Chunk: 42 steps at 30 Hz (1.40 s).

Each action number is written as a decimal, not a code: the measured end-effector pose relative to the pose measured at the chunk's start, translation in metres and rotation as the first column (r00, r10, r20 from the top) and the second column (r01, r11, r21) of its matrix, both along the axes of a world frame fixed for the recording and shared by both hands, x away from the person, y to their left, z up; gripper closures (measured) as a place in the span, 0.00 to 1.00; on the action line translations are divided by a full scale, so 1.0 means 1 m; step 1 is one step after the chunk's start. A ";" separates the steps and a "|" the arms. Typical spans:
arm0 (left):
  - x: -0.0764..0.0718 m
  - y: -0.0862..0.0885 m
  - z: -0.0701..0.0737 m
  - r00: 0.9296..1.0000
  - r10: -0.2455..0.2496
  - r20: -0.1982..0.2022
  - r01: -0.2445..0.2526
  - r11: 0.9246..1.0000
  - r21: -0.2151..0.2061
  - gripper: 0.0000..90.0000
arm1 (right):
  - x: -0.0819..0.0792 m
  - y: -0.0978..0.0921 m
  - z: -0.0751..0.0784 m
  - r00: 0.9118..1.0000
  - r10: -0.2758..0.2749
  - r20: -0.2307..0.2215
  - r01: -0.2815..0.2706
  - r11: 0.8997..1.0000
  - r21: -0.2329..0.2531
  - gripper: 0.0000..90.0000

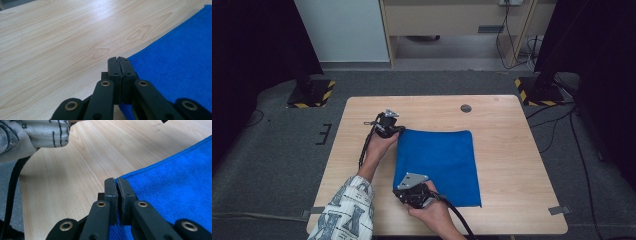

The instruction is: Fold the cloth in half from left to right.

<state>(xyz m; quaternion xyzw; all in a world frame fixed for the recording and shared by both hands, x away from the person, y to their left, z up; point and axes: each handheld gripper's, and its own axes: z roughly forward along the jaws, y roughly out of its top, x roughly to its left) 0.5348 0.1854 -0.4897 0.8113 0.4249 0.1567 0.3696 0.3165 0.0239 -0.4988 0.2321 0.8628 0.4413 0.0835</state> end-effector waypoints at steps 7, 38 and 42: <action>-0.001 0.007 0.005 1.000 0.013 0.004 -0.013 1.000 -0.002 0.99 | -0.002 0.006 0.007 1.000 -0.012 0.023 0.012 1.000 0.007 0.97; -0.010 0.044 0.021 0.999 0.050 0.011 -0.050 0.999 -0.001 0.99 | -0.001 0.038 0.019 1.000 0.018 0.011 -0.019 0.997 0.074 0.97; -0.008 0.031 0.019 0.998 0.055 0.006 -0.054 0.998 -0.009 0.99 | -0.003 0.027 0.019 1.000 0.017 0.014 -0.018 0.997 0.069 0.97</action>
